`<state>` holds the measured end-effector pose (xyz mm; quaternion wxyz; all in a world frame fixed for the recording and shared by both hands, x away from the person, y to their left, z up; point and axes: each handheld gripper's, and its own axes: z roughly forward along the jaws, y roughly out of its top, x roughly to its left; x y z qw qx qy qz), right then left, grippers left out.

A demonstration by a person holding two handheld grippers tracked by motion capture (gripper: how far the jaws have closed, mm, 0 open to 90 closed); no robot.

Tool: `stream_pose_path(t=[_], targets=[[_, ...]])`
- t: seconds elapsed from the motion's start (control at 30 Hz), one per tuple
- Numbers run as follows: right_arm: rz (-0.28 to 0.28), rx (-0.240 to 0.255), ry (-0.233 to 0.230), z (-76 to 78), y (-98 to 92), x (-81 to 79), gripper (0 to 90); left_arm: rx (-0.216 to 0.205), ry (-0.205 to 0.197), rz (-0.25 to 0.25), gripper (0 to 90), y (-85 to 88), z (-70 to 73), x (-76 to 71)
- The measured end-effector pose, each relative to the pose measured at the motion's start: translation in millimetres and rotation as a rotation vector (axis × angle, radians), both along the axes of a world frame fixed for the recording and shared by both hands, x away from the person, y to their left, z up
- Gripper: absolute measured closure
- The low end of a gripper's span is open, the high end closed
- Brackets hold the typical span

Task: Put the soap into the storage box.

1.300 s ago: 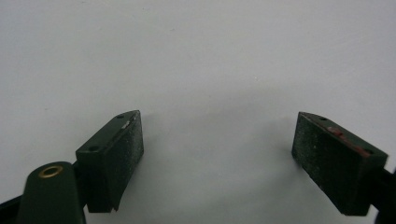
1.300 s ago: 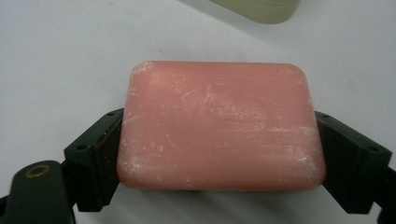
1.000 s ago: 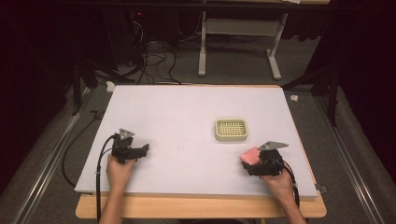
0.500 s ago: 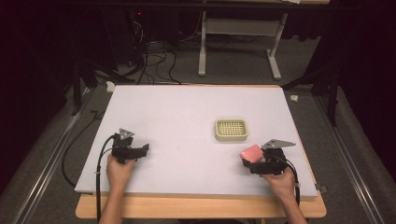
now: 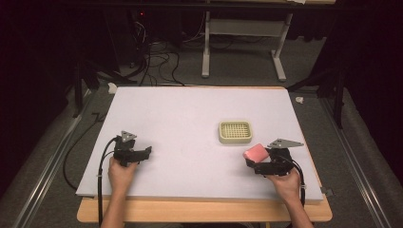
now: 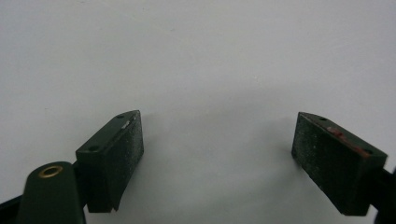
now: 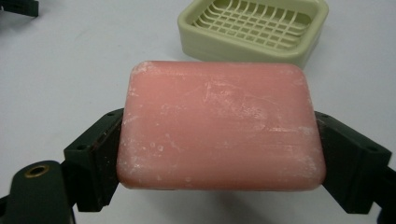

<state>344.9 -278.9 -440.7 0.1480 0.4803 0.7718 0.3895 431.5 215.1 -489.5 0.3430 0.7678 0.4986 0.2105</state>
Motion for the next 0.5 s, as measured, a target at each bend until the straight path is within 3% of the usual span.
stream_pose_path(t=[0.5], targets=[[-0.001,0.019,-0.020,15.3,4.0,5.2,13.8,0.006,0.001,0.000,17.3,-0.3,0.1,-0.2]])
